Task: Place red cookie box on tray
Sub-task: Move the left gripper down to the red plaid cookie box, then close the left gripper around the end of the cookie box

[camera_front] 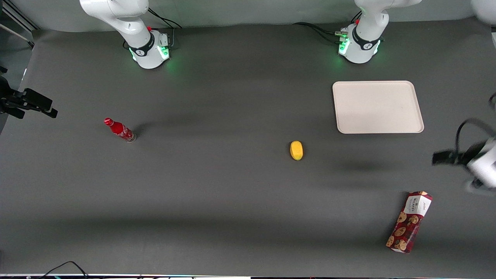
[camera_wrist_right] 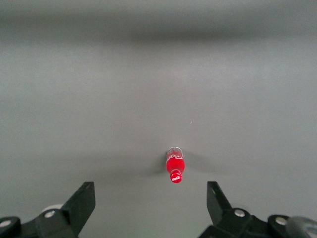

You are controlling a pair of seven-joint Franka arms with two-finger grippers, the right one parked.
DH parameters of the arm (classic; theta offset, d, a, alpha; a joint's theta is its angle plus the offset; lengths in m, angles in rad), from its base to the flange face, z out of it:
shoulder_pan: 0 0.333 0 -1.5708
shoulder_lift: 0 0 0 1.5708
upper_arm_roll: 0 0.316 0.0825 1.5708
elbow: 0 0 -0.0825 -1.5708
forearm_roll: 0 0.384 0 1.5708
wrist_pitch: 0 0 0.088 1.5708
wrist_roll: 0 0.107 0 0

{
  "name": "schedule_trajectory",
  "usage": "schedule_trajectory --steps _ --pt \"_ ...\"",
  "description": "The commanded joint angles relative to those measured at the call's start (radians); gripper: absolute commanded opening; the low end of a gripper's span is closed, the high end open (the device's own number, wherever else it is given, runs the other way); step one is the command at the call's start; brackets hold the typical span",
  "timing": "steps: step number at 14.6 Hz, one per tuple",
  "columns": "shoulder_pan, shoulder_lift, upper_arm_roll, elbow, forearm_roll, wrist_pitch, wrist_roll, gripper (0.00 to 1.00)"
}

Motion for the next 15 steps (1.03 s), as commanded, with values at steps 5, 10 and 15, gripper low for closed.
schedule_trajectory --steps 5,10,15 --pt "0.013 0.309 0.007 0.078 -0.043 0.395 0.136 1.0" --pt "0.013 0.394 0.008 0.074 -0.043 0.555 0.146 0.89" --pt "0.019 0.42 0.022 0.072 -0.043 0.526 0.175 0.06"
